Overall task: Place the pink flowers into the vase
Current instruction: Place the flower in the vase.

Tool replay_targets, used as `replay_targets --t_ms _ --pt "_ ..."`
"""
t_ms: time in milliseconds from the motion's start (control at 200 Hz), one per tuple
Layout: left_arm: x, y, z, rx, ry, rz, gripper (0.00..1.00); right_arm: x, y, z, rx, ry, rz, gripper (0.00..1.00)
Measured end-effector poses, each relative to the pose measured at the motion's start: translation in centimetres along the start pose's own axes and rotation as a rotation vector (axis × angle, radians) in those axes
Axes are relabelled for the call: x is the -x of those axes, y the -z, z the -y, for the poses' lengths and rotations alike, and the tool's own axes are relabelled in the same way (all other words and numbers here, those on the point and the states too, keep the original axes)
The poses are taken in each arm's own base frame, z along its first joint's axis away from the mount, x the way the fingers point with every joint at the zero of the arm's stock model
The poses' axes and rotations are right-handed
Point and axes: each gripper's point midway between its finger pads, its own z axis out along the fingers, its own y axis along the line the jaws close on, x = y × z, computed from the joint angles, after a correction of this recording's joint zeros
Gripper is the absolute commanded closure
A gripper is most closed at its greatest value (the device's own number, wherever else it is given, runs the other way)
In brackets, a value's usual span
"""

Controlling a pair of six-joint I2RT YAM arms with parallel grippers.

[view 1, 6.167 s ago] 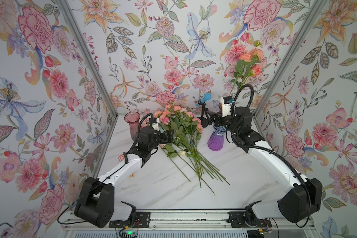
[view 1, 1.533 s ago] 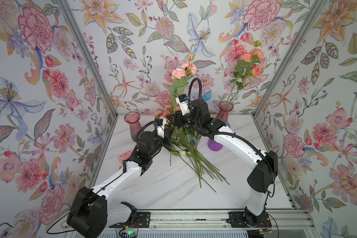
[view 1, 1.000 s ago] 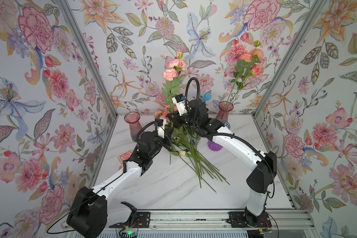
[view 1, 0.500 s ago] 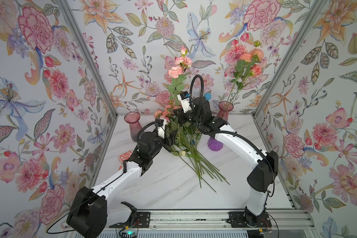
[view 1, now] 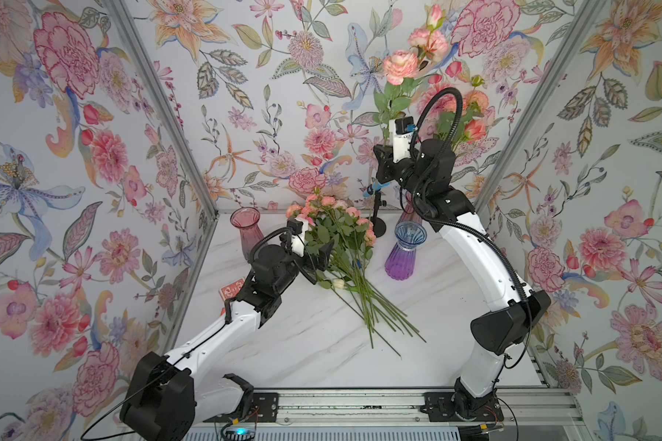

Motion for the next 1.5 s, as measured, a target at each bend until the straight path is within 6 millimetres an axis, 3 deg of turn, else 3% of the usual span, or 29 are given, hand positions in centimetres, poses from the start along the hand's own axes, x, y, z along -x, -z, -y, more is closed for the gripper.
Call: replay_targets --t_ms 225,340,455,530,605,821,956,1201,1501 --pt "1.6 0.8 0.2 -0.003 -0.049 0.048 0.0 8.3 3.3 7.0 -0.171 0.072 0.206 1.0" --pt "3.4 0.8 0.4 -0.003 -0.078 0.076 0.0 9.4 4.3 10.5 -0.251 0.087 0.245 1.0" --pt "7.2 0.7 0.8 -0.003 -0.127 0.15 0.0 8.9 4.2 12.9 -0.299 0.091 0.249 1.0" --pt "9.1 0.6 1.0 -0.004 -0.159 0.195 0.0 8.0 3.5 13.7 -0.311 0.093 0.24 1.0" --pt "9.3 0.7 1.2 -0.009 -0.176 0.216 0.0 6.8 2.6 14.4 -0.32 0.095 0.223 1.0" --pt "4.7 0.0 2.0 -0.036 -0.212 0.129 0.0 2.2 -0.4 15.7 -0.34 0.121 0.145 1.0" --pt "4.1 0.0 3.2 -0.062 -0.24 0.118 0.0 -0.5 -1.9 16.5 -0.352 0.122 0.098 1.0" --pt "4.1 0.0 3.0 -0.049 -0.255 0.119 0.0 -4.5 -2.7 17.6 -0.373 0.112 0.023 1.0" --pt "3.6 -0.4 3.0 -0.051 -0.26 0.11 0.0 -11.9 -2.7 20.1 -0.404 0.063 -0.117 1.0"
